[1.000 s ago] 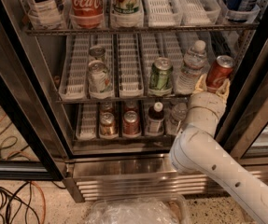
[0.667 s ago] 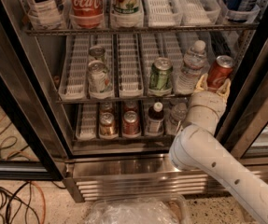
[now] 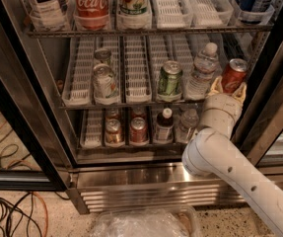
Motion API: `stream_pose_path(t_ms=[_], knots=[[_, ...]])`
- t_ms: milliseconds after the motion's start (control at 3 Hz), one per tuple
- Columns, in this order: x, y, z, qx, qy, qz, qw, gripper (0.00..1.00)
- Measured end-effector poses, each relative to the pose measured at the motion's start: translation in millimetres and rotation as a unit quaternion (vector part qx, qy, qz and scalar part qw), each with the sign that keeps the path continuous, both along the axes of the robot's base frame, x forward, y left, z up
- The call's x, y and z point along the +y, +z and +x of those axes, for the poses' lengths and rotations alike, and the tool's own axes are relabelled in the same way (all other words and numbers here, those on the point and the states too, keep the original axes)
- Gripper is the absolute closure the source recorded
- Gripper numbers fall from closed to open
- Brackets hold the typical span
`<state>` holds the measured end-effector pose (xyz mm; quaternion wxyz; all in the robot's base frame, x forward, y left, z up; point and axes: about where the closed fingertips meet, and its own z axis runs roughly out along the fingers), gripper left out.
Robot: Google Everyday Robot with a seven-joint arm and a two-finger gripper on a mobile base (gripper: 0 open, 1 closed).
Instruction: Pick coke can from middle shelf of fridge
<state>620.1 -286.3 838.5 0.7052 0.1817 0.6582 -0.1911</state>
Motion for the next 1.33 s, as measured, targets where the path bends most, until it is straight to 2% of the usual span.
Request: stream_pose_path(t_ms=[1000,1333], knots=[[7.9,6.5,23.9,-0.001,0.017,-0.008,0.9998,0.45],[7.8,4.1,30.8,0.002,0.015,-0.006,0.9999,0.37]])
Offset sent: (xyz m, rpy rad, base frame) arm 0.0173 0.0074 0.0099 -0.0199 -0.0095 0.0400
